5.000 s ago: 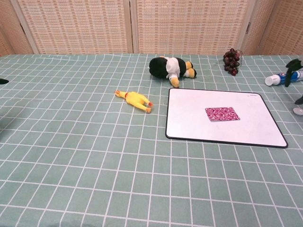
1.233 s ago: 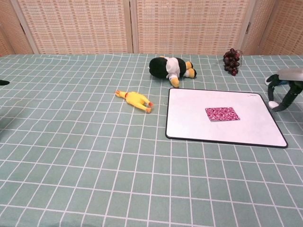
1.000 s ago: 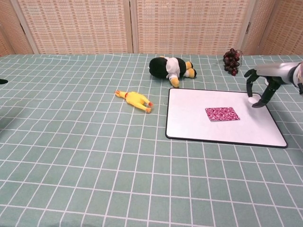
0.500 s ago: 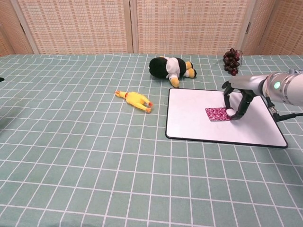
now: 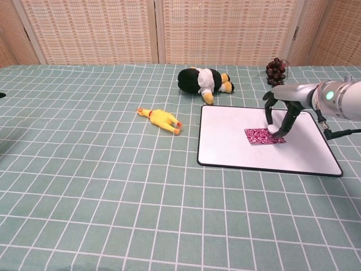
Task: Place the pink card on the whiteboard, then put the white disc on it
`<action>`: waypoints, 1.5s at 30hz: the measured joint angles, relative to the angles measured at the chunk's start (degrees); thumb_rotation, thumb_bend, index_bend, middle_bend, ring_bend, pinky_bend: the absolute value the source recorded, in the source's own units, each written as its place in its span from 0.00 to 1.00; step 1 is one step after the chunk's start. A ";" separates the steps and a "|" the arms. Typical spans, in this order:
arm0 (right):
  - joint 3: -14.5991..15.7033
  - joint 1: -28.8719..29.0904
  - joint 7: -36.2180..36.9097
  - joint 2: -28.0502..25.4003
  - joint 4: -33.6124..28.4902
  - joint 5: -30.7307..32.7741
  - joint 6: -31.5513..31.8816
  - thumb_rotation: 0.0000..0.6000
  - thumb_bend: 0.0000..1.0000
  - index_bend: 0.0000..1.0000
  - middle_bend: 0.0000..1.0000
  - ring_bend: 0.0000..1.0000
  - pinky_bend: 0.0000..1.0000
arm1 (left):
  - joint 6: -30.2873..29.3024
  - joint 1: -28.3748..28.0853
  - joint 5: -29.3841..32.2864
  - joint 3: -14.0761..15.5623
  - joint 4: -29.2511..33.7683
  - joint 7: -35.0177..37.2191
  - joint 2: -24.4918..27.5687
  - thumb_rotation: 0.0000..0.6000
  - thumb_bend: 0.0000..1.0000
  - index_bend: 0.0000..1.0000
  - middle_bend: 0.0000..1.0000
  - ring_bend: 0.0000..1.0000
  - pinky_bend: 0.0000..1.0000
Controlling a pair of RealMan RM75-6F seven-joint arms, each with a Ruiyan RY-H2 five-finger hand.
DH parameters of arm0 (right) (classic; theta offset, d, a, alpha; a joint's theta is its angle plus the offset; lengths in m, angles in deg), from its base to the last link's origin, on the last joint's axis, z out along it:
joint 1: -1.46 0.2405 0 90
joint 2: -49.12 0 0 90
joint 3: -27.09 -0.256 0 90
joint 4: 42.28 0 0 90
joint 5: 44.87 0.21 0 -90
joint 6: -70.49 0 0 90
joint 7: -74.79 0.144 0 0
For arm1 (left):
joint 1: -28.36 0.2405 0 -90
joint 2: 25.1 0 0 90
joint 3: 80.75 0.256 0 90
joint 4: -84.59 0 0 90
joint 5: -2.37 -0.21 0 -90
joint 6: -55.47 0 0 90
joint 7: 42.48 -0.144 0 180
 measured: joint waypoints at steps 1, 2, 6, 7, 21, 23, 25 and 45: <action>-0.01 0.06 0.01 0.03 0.05 0.06 -0.07 1.00 0.28 0.54 0.00 0.00 0.00 | 0.00 0.00 0.00 0.00 0.00 0.01 0.00 1.00 0.19 0.00 0.00 0.00 0.00; 0.00 0.15 -0.01 0.11 0.17 0.12 -0.15 1.00 0.28 0.54 0.00 0.00 0.00 | -0.01 0.00 0.01 -0.01 0.01 0.02 0.01 1.00 0.19 0.00 0.00 0.00 0.00; 0.03 0.68 0.01 0.58 1.18 0.67 -1.32 1.00 0.27 0.52 0.00 0.00 0.00 | -0.04 0.02 0.05 -0.06 0.05 0.08 0.08 1.00 0.19 0.00 0.00 0.00 0.00; 0.05 0.81 0.07 0.72 1.50 0.81 -1.58 1.00 0.27 0.51 0.00 0.00 0.00 | -0.04 0.02 0.07 -0.08 0.05 0.10 0.09 1.00 0.19 0.00 0.00 0.00 0.00; 0.63 1.56 1.01 0.81 2.09 1.23 -2.80 1.00 0.13 0.36 0.00 0.00 0.00 | -0.48 0.07 -0.02 -0.13 -0.05 0.73 0.08 1.00 0.19 0.00 0.00 0.00 0.00; 0.43 1.45 1.39 0.07 1.12 0.77 -2.38 1.00 0.12 0.36 0.00 0.00 0.00 | -0.56 0.05 -0.05 -0.14 -0.11 0.89 0.06 1.00 0.19 0.00 0.00 0.00 0.00; 0.09 1.22 1.94 -1.21 -0.52 0.01 -1.49 1.00 0.12 0.36 0.00 0.00 0.00 | -0.61 0.03 -0.10 -0.13 -0.15 1.16 0.05 1.00 0.19 0.00 0.00 0.00 0.00; 3.03 -20.36 30.37 -18.02 -10.63 -33.73 21.74 0.84 0.00 0.23 0.00 0.00 0.00 | -1.04 0.17 0.22 -0.41 -1.20 -0.32 -0.65 1.00 0.19 0.00 0.00 0.00 0.00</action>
